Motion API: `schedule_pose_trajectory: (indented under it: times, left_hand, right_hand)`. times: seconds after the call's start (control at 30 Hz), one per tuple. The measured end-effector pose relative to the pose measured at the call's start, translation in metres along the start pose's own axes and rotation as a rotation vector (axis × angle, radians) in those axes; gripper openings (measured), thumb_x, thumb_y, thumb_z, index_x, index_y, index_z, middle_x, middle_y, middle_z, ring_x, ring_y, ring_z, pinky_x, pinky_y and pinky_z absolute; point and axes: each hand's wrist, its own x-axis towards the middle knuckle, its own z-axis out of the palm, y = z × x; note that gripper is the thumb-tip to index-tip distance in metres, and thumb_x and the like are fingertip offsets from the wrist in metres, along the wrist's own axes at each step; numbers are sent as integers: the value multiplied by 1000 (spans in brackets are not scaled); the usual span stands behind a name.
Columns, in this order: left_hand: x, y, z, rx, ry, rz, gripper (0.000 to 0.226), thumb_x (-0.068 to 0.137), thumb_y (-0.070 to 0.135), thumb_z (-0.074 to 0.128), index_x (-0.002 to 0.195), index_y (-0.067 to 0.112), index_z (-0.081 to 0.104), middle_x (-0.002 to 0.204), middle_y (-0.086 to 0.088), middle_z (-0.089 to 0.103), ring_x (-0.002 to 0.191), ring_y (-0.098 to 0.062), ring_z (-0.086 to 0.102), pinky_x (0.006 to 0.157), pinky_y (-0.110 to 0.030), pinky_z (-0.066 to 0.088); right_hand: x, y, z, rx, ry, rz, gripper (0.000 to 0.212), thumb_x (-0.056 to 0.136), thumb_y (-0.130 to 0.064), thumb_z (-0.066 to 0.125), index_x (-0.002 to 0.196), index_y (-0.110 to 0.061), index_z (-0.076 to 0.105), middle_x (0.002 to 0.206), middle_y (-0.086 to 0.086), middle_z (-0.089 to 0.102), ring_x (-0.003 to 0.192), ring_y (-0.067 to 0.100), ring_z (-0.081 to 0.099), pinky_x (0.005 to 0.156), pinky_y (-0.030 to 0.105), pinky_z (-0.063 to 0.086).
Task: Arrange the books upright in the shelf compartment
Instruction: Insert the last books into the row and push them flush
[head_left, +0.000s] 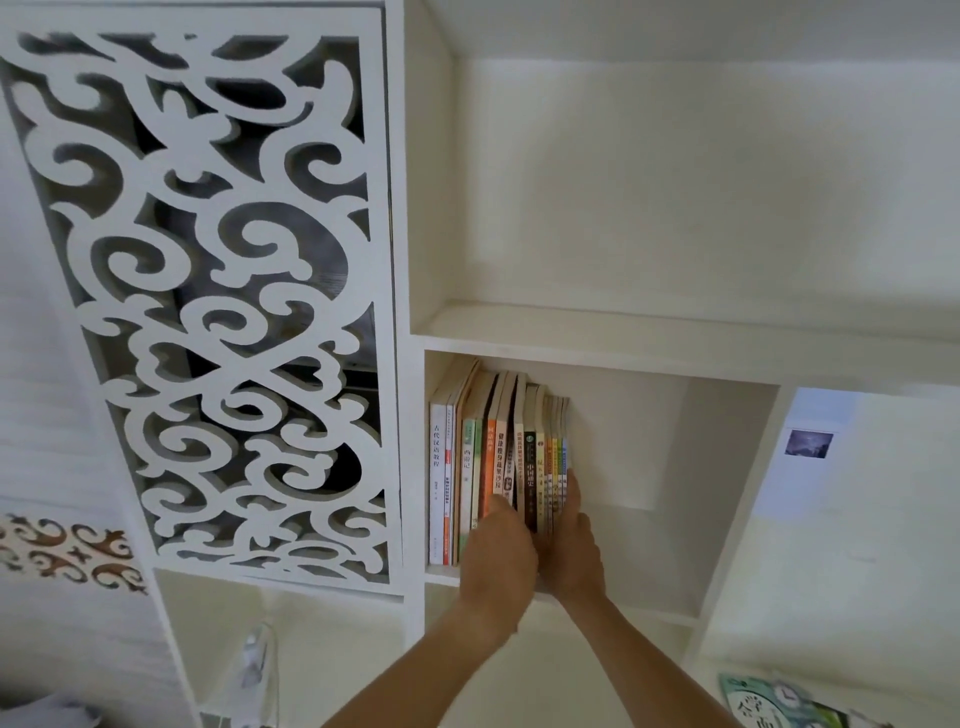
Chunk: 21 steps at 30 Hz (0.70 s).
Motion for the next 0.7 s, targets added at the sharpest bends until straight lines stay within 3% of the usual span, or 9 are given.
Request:
schedule_pose_trajectory:
  times: [0.13,0.2,0.3,0.37,0.43,0.57,0.7]
  left_hand:
    - [-12,4,-6,-176,5,-68,28,99,17,50,125,9,44,114,-7,68,96,-23,70,76,-32,62]
    - [5,9,-18,-254,-124,-141,38,90,24,58,123,10,45,115,-6,67,104,-26,68,72,-30,59]
    - [29,14,-27,-188,-271,-152,34,91,33,57,111,6,59,98,-5,69,93,-24,71,61,-26,55]
    - [30,13,-20,-117,-225,-127,25,97,28,52,102,8,66,95,-6,71,88,-22,71,71,-31,61]
    - [24,10,-11,-59,-105,-114,25,103,26,48,106,12,67,102,-4,73,90,-19,71,80,-28,60]
    - [5,4,-6,-115,141,0,33,107,34,40,122,17,64,112,2,71,97,-14,70,82,-21,55]
    - [10,-14,2,-218,229,111,44,106,47,34,133,22,59,108,7,71,92,-7,69,81,-23,60]
  right_hand:
    - [1,3,-1,23,-10,-9,110,79,-61,74,157,-44,-2,124,7,61,106,33,67,84,50,57]
    - [4,6,1,23,-14,-11,108,78,-65,67,157,-46,-4,122,6,63,102,30,69,82,53,60]
    - [6,8,3,26,-24,-12,105,81,-60,66,157,-46,-6,121,8,63,101,30,70,81,54,61]
    - [3,6,2,40,-22,-15,108,82,-56,70,157,-44,-7,123,8,61,104,30,69,84,53,61]
    - [3,5,2,44,-14,-12,110,82,-55,72,157,-45,-7,126,8,60,107,30,68,86,53,60]
    - [4,7,2,54,-8,-35,109,81,-60,71,158,-45,-5,132,5,59,112,29,67,87,52,60]
    - [5,7,4,89,3,-47,112,82,-48,77,157,-47,-6,134,4,58,110,28,68,82,54,62]
